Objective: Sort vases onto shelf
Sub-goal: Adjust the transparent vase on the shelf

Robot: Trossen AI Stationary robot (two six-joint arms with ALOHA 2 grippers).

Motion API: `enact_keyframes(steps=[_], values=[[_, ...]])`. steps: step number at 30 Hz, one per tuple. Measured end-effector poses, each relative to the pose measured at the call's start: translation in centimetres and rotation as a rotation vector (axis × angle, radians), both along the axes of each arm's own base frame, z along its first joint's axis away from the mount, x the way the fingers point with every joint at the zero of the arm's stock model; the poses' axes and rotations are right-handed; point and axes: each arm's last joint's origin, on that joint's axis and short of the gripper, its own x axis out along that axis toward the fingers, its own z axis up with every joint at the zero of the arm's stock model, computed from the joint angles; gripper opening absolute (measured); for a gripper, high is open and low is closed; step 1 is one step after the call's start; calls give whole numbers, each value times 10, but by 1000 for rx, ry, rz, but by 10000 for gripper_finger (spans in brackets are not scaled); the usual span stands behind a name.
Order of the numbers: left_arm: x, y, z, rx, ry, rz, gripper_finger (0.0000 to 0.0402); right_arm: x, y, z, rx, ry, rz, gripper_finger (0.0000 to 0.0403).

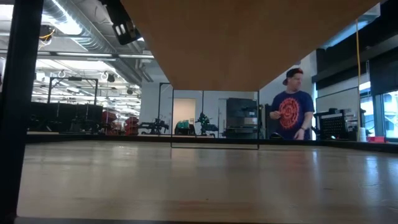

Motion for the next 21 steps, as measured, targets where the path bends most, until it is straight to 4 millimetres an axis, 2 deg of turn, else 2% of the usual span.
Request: enact_keyframes(steps=[21], values=[[1, 5, 0, -1, 0, 17, 53, 0, -1, 0, 13, 12, 1, 1]])
